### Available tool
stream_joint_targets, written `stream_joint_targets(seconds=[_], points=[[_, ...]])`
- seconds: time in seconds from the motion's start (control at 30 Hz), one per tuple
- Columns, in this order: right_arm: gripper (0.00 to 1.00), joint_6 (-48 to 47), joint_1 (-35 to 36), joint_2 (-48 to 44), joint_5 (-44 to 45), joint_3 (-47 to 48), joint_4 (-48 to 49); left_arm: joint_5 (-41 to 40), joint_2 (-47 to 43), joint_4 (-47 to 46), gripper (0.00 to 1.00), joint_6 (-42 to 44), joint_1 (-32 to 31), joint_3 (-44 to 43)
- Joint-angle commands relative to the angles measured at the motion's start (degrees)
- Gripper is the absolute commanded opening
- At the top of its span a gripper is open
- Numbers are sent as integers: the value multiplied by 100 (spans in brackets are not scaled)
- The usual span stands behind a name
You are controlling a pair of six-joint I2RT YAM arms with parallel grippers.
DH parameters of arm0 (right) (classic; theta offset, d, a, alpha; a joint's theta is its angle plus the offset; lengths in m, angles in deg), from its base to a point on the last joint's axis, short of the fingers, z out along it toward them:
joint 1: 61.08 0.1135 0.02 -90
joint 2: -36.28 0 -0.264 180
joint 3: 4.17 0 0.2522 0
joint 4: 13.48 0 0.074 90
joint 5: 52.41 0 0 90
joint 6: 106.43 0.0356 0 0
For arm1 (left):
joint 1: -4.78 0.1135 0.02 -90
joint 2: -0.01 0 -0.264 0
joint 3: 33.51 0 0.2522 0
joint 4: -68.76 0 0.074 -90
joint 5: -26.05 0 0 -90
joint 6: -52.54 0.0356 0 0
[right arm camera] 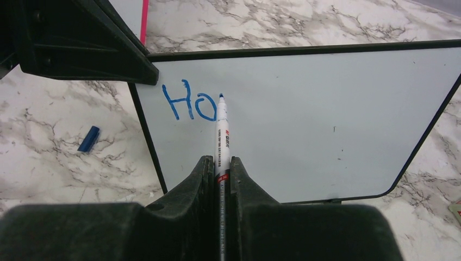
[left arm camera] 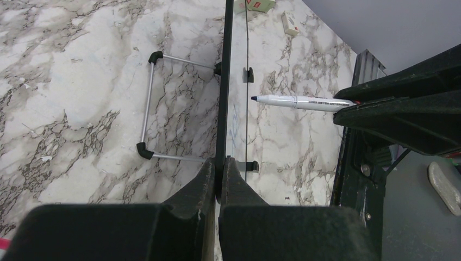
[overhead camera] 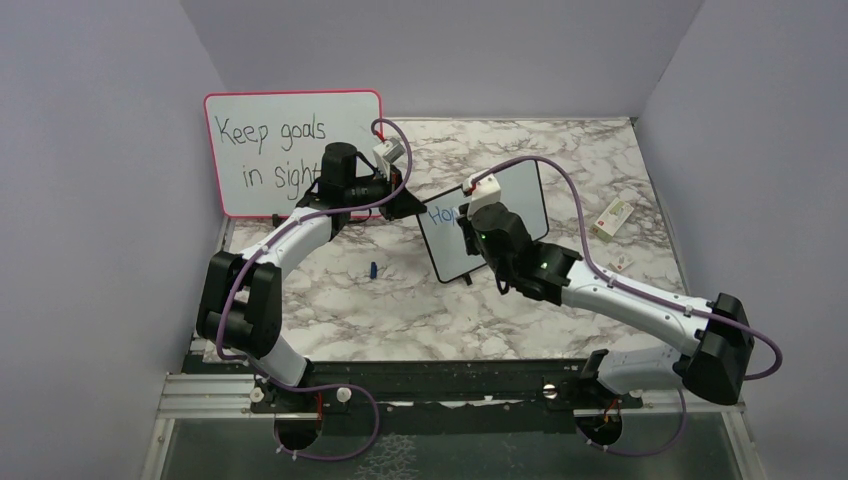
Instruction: Write a sentence on the whiteboard
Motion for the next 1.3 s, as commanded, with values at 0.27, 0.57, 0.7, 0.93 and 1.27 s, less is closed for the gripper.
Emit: stream_joint_targets(seconds=[0.27,0.57,0.7,0.93,1.27], points=[[1,-135,-53,266,132,57,326,60,15,305,0,255,3,-33],[1,-152,-97,335,165,43,403,60,6,311,0,247,3,-33],[1,-161,-112,368,146,75,396,60,0,308,0,247,3,-32],[1,-169,-138,380,163,76,407,77,9,309,0,246,3,-33],[1,-112,-208,307,336,32,338,69,13,310,0,247,3,-33]])
